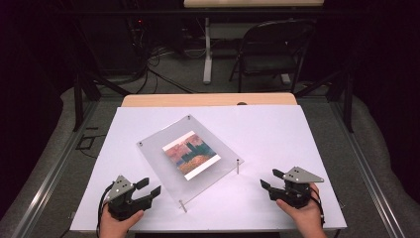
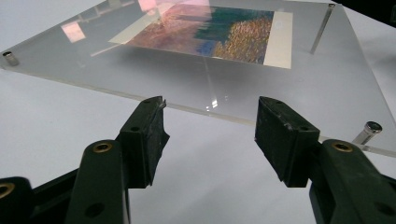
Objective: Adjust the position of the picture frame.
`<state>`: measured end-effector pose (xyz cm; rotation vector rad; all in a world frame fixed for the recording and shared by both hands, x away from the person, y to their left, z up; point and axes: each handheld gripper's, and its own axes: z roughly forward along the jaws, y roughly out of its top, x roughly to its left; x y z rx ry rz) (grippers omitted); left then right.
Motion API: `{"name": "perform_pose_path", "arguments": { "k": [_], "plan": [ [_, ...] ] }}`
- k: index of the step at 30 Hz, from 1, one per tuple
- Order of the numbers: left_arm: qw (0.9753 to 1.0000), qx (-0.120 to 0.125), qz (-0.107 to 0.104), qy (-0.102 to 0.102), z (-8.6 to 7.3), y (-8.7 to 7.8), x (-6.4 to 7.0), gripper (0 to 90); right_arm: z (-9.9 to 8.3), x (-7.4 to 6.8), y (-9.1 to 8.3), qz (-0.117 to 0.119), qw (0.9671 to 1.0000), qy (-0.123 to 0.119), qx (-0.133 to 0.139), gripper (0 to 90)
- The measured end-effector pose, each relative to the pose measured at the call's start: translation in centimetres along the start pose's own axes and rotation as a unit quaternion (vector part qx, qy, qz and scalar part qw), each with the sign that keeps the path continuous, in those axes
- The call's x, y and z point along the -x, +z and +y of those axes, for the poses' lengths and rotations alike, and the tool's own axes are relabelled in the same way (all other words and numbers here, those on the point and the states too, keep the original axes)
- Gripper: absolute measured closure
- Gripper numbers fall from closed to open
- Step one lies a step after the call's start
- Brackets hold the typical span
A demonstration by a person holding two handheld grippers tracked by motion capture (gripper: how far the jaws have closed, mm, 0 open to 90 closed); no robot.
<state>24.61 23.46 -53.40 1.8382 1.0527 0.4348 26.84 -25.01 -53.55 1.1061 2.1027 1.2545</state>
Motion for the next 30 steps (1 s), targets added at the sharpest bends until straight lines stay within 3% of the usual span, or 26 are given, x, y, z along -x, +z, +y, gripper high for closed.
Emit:
{"name": "perform_pose_path", "arguments": {
  "k": [2,6,14,25,30],
  "plan": [
    [0.9999,0.000,0.010,0.008,0.0,-0.1,0.2,41.3,0.0,-0.2,0.3,0.006,1.0000,0.003,-0.003,39.1],
    [0.9999,-0.012,0.010,0.003,-0.1,-0.1,0.5,40.2,0.0,-0.5,0.7,0.018,0.9998,0.009,-0.007,39.6],
    [0.9989,-0.035,-0.003,-0.030,-0.5,-0.4,1.1,41.2,0.1,-0.4,1.2,0.028,0.9995,0.012,-0.008,41.9],
    [0.9992,-0.032,-0.007,-0.021,-1.0,-1.2,2.5,47.7,0.7,-1.2,1.6,0.030,0.9992,-0.025,0.004,44.5],
    [0.9993,-0.033,-0.005,-0.014,-1.3,-1.5,3.2,48.1,1.2,-1.4,3.0,0.067,0.9976,-0.016,-0.001,54.0]
  ]
}}
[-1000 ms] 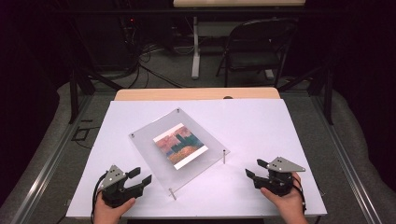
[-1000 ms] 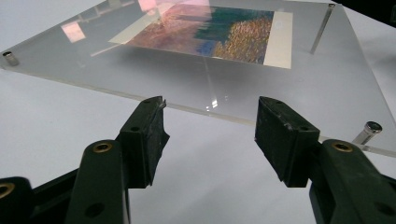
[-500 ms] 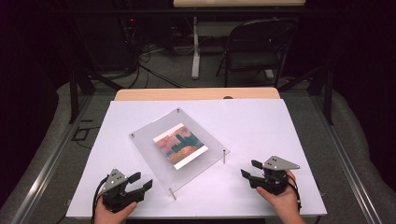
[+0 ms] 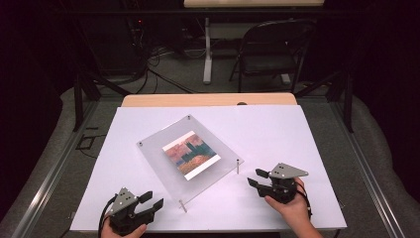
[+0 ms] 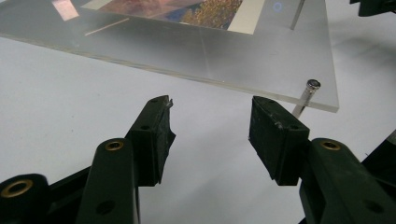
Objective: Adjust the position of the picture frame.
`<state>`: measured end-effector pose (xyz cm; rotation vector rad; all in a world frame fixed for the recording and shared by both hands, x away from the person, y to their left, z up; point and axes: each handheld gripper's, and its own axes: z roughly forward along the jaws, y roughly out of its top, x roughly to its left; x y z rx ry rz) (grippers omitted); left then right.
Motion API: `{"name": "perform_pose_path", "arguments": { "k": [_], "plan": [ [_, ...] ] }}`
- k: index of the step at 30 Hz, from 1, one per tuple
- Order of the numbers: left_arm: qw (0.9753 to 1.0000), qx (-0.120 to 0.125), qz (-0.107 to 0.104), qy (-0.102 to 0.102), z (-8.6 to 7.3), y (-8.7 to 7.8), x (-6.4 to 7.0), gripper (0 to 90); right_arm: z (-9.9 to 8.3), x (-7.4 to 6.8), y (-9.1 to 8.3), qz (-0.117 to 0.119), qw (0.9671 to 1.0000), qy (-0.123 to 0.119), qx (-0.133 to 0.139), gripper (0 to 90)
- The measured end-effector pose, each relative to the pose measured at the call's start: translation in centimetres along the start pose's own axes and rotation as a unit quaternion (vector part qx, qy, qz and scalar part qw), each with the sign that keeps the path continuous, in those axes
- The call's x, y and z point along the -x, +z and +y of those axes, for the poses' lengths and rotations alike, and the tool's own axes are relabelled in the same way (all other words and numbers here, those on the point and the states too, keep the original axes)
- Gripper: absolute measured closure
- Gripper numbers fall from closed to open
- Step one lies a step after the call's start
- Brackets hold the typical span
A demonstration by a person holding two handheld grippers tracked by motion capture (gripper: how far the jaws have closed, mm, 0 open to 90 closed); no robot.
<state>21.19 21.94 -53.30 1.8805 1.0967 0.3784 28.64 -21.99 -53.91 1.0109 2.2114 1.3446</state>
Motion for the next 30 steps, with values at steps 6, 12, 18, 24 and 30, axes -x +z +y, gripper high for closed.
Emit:
{"name": "perform_pose_path", "arguments": {
  "k": [6,12,18,24,30],
  "plan": [
    [1.0000,-0.003,-0.006,0.004,-0.3,-0.1,1.0,48.0,0.6,0.2,1.7,0.005,0.9999,-0.006,-0.008,57.5],
    [0.9998,-0.014,-0.014,0.002,-0.4,0.1,1.4,50.4,0.8,0.4,3.1,0.008,0.9997,-0.004,-0.023,62.3],
    [0.9998,-0.013,-0.017,0.001,-0.4,0.2,1.6,52.0,1.1,0.6,4.5,0.008,0.9994,-0.009,-0.034,63.8],
    [0.9997,-0.014,-0.022,-0.002,-0.4,0.4,1.8,53.3,1.5,0.6,6.2,0.005,0.9988,-0.022,-0.045,68.1],
    [0.9996,-0.012,-0.026,-0.001,-0.4,0.4,1.8,55.5,1.6,0.7,7.5,0.012,0.9985,-0.022,-0.049,75.2]
  ]
}}
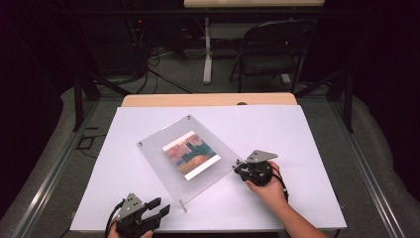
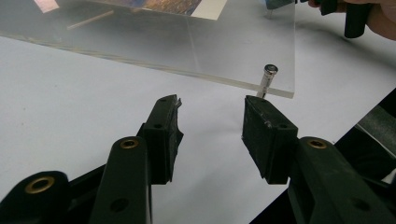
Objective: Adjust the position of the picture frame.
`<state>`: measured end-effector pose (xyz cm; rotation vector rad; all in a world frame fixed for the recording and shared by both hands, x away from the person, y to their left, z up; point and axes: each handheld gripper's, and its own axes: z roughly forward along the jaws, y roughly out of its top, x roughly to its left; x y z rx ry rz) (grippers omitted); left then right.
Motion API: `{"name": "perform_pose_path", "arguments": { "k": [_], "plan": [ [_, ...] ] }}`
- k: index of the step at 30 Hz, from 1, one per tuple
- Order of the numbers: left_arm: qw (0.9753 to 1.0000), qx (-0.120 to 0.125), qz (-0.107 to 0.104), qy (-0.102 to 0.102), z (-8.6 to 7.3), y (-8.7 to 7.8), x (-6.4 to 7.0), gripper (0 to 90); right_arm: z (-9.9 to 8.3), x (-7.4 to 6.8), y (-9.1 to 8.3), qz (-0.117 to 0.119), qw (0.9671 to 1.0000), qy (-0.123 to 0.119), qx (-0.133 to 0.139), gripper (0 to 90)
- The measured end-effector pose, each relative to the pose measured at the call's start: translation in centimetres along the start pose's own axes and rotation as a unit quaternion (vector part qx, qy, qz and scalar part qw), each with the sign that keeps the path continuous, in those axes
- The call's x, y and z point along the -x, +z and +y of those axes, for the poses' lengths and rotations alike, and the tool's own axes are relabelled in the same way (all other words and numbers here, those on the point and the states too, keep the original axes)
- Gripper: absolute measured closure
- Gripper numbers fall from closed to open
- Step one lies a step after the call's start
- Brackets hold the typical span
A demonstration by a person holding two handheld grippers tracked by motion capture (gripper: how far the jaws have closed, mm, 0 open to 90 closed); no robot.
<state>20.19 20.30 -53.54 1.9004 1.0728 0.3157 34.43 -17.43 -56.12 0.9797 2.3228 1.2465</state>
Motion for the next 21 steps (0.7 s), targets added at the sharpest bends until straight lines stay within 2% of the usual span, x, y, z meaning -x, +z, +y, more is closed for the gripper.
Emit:
{"name": "perform_pose_path", "arguments": {
  "k": [5,7,9,13,21],
  "plan": [
    [1.0000,-0.001,-0.005,0.002,0.01,0.12,0.11,55.9,-0.04,0.19,0.18,0.008,0.9999,0.008,-0.001,80.9],
    [1.0000,-0.003,-0.006,0.004,0.02,0.20,0.24,56.0,-0.01,0.46,0.27,0.018,0.9996,0.021,0.001,84.9],
    [1.0000,-0.003,-0.006,0.005,0.03,0.19,0.27,56.1,0.02,0.64,0.31,0.026,0.9992,0.030,0.003,85.0],
    [0.9999,-0.001,-0.009,0.006,0.05,0.18,0.33,56.5,0.12,0.67,0.22,0.028,0.9991,0.033,0.000,85.3],
    [0.9997,-0.012,-0.018,0.011,-0.01,0.31,0.66,57.6,0.67,0.70,-0.19,0.039,0.9980,0.051,0.002,84.9]
  ]
}}
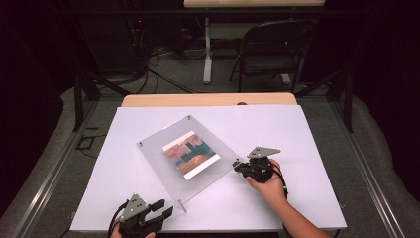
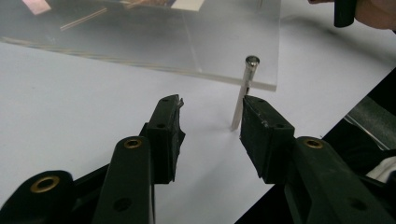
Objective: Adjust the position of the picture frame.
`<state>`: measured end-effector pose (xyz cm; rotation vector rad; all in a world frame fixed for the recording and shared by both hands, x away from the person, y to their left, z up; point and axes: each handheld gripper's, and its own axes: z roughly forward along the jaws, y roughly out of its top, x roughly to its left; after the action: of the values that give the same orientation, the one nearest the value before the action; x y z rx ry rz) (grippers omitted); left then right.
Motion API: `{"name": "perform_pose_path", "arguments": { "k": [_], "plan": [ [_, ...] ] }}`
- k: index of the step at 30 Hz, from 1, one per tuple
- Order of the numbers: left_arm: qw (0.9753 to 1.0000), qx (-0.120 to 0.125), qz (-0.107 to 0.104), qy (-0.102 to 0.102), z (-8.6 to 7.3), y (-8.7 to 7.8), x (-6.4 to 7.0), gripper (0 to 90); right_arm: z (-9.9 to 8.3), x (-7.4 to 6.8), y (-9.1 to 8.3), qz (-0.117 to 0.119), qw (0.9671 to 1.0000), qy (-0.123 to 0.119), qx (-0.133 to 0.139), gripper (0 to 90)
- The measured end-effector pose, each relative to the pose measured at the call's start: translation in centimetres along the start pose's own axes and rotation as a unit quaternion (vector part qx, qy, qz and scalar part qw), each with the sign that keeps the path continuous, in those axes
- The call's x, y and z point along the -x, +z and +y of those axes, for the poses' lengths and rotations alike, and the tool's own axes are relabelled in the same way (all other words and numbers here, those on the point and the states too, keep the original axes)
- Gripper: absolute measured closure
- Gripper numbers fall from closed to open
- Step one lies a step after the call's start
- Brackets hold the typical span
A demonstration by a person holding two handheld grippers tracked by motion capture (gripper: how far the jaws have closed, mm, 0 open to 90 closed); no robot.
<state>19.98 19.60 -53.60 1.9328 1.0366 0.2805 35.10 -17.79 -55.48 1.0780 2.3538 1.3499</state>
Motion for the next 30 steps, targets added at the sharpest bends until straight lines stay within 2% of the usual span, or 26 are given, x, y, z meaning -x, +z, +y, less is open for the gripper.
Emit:
{"name": "perform_pose_path", "arguments": {
  "k": [2,5,8,12,17,19,22,25,30],
  "plan": [
    [1.0000,-0.001,-0.002,0.002,0.0,0.1,0.1,58.0,0.3,0.1,-0.1,0.000,1.0000,0.003,0.005,84.8],
    [1.0000,0.000,-0.005,0.000,0.0,0.2,0.2,58.1,0.6,0.3,-0.3,0.006,0.9997,0.020,0.015,84.3],
    [0.9999,0.003,-0.011,-0.005,0.1,0.3,0.2,58.4,0.7,0.3,-0.4,0.007,0.9996,0.025,0.013,84.3],
    [0.9996,0.001,-0.029,-0.009,0.3,0.8,0.4,62.9,0.9,0.1,-0.6,0.010,0.9994,0.028,0.017,84.2],
    [0.9993,0.005,-0.036,-0.009,0.5,1.7,0.8,65.1,1.0,0.0,-0.7,0.012,0.9994,0.029,0.015,84.2],
    [0.9993,0.002,-0.036,-0.008,0.6,2.0,0.9,65.5,1.1,0.0,-0.7,0.012,0.9994,0.029,0.015,84.2],
    [0.9991,0.003,-0.038,-0.020,0.6,2.6,1.1,67.0,1.1,0.0,-0.7,0.014,0.9994,0.030,0.013,84.1],
    [0.9989,0.012,-0.038,-0.024,0.7,3.0,1.2,72.0,1.1,0.0,-0.7,0.017,0.9993,0.031,0.015,84.1],
    [0.9987,0.011,-0.041,-0.028,0.8,3.5,1.2,76.7,1.1,-0.1,-0.8,0.017,0.9993,0.029,0.013,84.1]
  ]
}}
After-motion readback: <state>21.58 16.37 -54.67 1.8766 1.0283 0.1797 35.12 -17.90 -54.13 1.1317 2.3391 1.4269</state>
